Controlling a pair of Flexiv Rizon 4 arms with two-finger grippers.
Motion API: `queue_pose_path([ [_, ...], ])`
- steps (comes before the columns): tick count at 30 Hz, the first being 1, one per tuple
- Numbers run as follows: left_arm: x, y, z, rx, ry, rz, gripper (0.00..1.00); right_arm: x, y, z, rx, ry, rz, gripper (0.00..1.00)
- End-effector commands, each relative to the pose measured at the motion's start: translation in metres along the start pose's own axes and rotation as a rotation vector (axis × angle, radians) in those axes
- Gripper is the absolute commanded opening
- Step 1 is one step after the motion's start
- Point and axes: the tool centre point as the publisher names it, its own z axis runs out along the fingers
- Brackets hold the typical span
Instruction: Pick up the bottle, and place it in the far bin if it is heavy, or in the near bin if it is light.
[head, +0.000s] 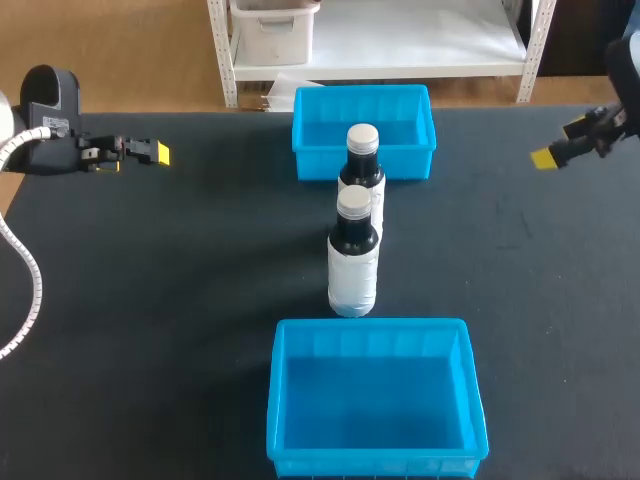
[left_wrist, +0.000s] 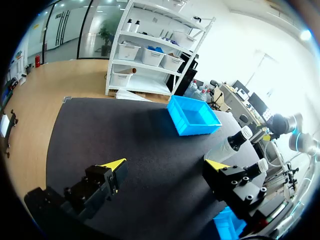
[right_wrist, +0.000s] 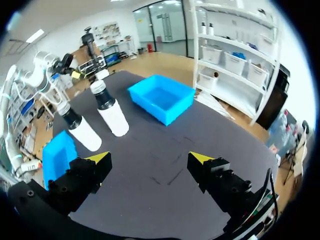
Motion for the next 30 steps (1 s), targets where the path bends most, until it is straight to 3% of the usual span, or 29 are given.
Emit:
queue_pose_path([
  [1,0.000,0.000,0.000,0.000,0.000,0.000,1.00,-0.003,-0.007,0.000,-0.355,0.034,-0.118,1.00],
  [7,0.000,0.000,0.000,0.000,0.000,0.000,1.00,-0.002,-0.003,0.005,-0.357,0.046,-0.142,1.00],
  [13,0.000,0.000,0.000,0.000,0.000,0.000,1.00,0.004,0.040,0.026,-0.459,0.041,-0.322,1.00],
  [18,0.000,0.000,0.000,0.000,0.000,0.000,1.00,0.008,0.069,0.039,-0.480,0.031,-0.410,1.00],
  [30,0.000,0.000,0.000,0.000,0.000,0.000,1.00,-0.005,0.106,0.069,-0.369,-0.056,-0.450,1.00],
])
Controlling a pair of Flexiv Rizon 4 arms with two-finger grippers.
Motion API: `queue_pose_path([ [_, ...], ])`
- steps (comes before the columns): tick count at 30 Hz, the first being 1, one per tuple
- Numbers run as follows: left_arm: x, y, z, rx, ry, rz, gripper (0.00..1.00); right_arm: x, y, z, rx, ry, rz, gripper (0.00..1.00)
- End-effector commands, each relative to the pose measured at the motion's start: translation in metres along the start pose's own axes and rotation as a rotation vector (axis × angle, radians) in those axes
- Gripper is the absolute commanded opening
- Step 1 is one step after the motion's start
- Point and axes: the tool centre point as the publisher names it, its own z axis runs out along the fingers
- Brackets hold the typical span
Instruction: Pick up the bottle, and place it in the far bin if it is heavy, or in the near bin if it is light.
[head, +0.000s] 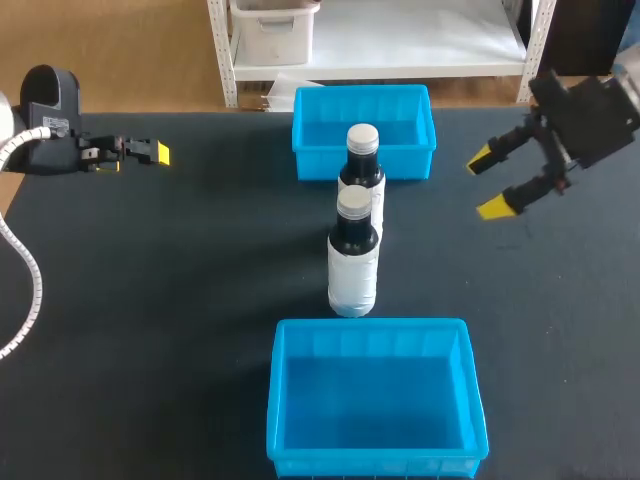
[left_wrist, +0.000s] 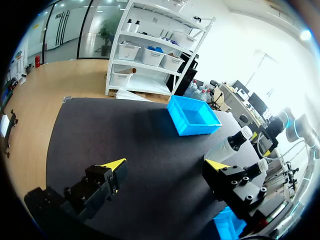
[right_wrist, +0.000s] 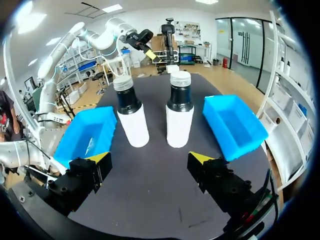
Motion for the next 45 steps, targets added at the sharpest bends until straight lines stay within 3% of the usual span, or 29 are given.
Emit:
queue_pose_path([
  [1,0.000,0.000,0.000,0.000,0.000,0.000,1.00,-0.006,0.009,0.016,0.085,-0.008,-0.017,1.00],
  [18,0.000,0.000,0.000,0.000,0.000,0.000,1.00,-0.043,0.017,0.068,-0.011,-0.028,-0.089,1.00],
  [30,0.000,0.000,0.000,0.000,0.000,0.000,1.00,-0.062,0.034,0.090,-0.062,-0.077,-0.117,1.00],
  [45,0.000,0.000,0.000,0.000,0.000,0.000,1.00,-0.079,0.060,0.106,-0.047,-0.080,-0.099,1.00],
])
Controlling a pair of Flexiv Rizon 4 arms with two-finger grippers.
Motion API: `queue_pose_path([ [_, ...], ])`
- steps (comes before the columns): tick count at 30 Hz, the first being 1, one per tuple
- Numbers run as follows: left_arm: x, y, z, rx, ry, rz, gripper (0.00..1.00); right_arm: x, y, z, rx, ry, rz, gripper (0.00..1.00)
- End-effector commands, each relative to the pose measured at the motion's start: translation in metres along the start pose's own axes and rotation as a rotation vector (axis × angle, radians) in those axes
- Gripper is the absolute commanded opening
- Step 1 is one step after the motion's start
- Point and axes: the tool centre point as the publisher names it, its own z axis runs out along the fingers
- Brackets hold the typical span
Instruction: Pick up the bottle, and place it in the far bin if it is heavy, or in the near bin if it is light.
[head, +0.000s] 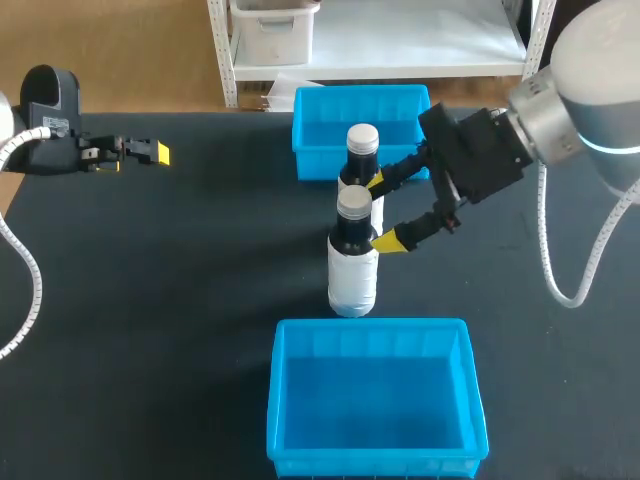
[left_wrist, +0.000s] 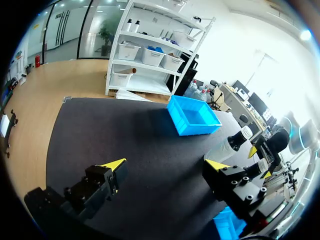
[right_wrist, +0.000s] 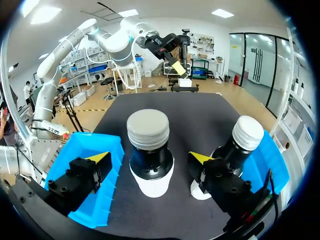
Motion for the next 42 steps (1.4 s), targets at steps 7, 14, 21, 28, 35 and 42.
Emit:
queue_pose_path([
  [7,0.000,0.000,0.000,0.000,0.000,0.000,1.00,-0.006,0.008,0.016,0.017,0.018,0.022,1.00],
  [14,0.000,0.000,0.000,0.000,0.000,0.000,1.00,-0.007,0.003,0.028,0.011,0.026,0.026,1.00],
  [21,0.000,0.000,0.000,0.000,0.000,0.000,1.00,-0.010,0.003,0.031,0.010,0.024,0.027,1.00],
  [28,0.000,0.000,0.000,0.000,0.000,0.000,1.00,-0.012,0.003,0.031,0.013,0.018,0.031,1.00],
  [35,0.000,0.000,0.000,0.000,0.000,0.000,1.00,-0.013,0.003,0.029,0.014,0.012,0.027,0.93],
  [42,0.000,0.000,0.000,0.000,0.000,0.000,1.00,-0.012,0.004,0.030,0.012,0.012,0.031,0.49],
])
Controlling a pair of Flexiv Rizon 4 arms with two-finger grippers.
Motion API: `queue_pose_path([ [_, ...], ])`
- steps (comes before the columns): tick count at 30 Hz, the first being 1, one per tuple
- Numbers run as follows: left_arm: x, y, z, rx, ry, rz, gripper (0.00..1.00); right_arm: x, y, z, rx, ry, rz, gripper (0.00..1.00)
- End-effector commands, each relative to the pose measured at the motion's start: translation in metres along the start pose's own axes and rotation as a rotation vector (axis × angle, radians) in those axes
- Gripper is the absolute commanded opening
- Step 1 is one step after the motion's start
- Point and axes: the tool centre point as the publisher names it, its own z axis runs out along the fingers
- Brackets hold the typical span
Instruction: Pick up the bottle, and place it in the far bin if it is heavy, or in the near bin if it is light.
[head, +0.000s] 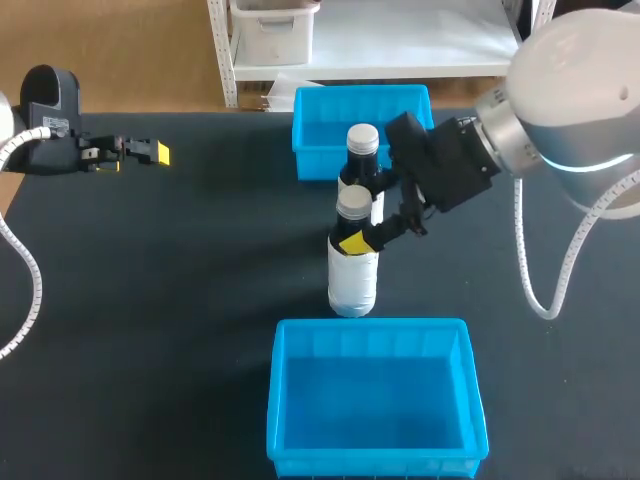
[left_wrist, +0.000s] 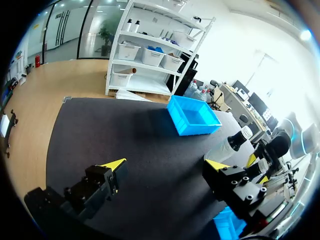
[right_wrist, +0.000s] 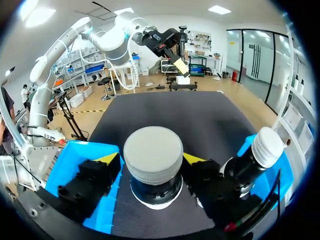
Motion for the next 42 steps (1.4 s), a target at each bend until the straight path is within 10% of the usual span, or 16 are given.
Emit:
queue_pose_path([
  [1,0.000,0.000,0.000,0.000,0.000,0.000,1.00,0.001,0.000,0.000,0.001,-0.004,0.000,0.49],
  [7,0.000,0.000,0.000,0.000,0.000,0.000,1.00,0.001,0.000,0.000,0.001,-0.007,0.000,0.42],
  [12,0.000,0.000,0.000,0.000,0.000,0.000,1.00,0.000,0.002,-0.002,0.006,-0.007,-0.001,0.00],
  [34,0.000,0.000,0.000,0.000,0.000,0.000,1.00,-0.100,0.074,-0.069,0.069,0.002,-0.127,0.00],
  [42,0.000,0.000,0.000,0.000,0.000,0.000,1.00,-0.102,0.118,-0.068,0.051,-0.016,-0.097,0.00],
])
